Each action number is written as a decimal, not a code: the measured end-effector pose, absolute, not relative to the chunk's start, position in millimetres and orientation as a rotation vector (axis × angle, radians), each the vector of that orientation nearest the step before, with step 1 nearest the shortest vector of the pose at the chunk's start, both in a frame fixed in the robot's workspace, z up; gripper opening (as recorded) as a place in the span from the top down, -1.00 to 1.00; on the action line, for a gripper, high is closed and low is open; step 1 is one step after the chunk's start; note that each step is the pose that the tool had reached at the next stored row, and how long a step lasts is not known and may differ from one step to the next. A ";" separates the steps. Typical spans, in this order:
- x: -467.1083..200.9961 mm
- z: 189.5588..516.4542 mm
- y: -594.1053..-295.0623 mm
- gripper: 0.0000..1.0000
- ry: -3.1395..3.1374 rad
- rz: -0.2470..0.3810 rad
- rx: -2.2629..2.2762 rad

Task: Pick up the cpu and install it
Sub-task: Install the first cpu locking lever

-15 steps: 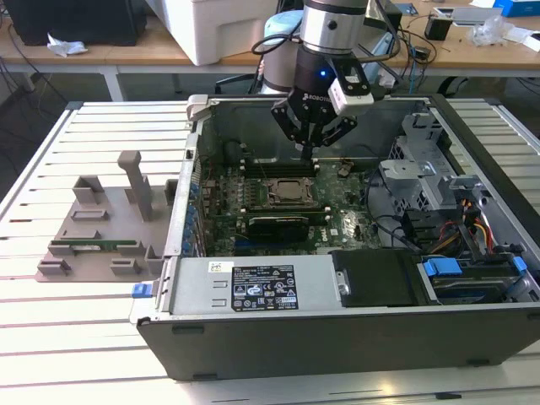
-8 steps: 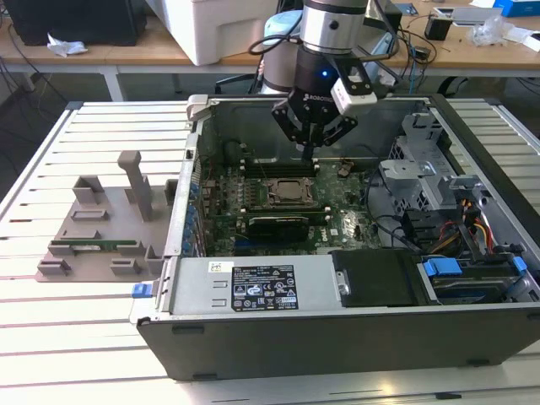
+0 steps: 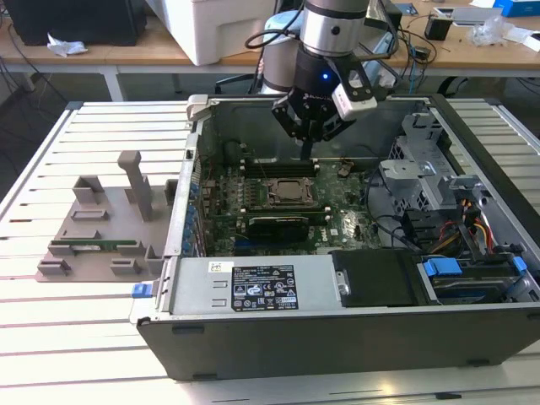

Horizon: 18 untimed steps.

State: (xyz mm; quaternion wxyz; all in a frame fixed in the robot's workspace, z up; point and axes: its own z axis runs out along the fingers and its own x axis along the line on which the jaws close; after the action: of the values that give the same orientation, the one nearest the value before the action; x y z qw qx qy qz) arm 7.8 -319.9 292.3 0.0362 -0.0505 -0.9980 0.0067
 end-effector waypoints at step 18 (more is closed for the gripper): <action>-22.8 292.0 -319.8 0.79 -3.069 0.014 0.059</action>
State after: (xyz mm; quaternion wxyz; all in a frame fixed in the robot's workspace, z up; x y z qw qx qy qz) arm -22.8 -319.8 292.0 0.0361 0.0192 -0.9992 0.0047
